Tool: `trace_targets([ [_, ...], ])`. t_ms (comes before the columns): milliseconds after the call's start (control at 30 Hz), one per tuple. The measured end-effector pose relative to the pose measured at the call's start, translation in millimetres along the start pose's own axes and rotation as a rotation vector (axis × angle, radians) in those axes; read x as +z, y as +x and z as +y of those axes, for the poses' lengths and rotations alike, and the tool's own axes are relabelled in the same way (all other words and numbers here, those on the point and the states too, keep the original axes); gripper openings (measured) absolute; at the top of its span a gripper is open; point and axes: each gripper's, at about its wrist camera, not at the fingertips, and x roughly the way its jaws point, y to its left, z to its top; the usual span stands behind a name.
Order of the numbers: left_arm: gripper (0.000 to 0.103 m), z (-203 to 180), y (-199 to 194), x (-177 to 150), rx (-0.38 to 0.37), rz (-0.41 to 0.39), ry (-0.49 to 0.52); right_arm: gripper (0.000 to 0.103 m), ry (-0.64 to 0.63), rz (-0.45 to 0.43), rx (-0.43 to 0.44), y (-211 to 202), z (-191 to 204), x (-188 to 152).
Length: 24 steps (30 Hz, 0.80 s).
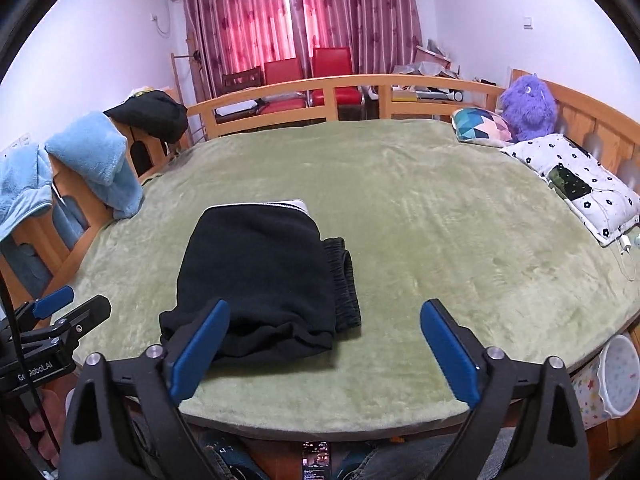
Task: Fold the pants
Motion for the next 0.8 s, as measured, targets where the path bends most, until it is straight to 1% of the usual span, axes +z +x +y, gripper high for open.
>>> trace_targets([
  [67, 0.097, 0, -3, -1, -0.002, 0.001, -0.010, 0.101, -0.006, -0.009, -0.005, -3, 2, -3],
  [200, 0.097, 1, -7, -3, -0.001, 0.001, -0.016, 0.101, -0.023, -0.019, -0.016, -7, 5, -6],
  [267, 0.097, 1, -6, -3, 0.004, 0.005, -0.016, 0.101, -0.021, -0.014, 0.002, -6, 6, -7],
  [367, 0.097, 11, -4, -4, 0.018, 0.011, -0.032, 0.101, -0.027, -0.006, 0.029, 0, 5, -9],
  [433, 0.097, 25, 5, -5, 0.019, 0.023, -0.061, 0.101, -0.032, 0.003, 0.060, 10, 5, -11],
  [533, 0.097, 48, 30, -8, 0.001, 0.065, -0.110, 0.101, -0.021, 0.028, 0.102, 33, 3, -13],
  [600, 0.096, 60, 53, -13, -0.011, 0.109, -0.143, 0.097, 0.007, 0.052, 0.136, 57, -2, -16],
  [667, 0.096, 68, 80, -20, -0.034, 0.157, -0.167, 0.085, 0.014, 0.079, 0.156, 84, -4, -21],
  [800, 0.096, 73, 120, -27, -0.102, 0.185, -0.202, 0.072, -0.013, 0.166, 0.150, 145, -6, -31],
])
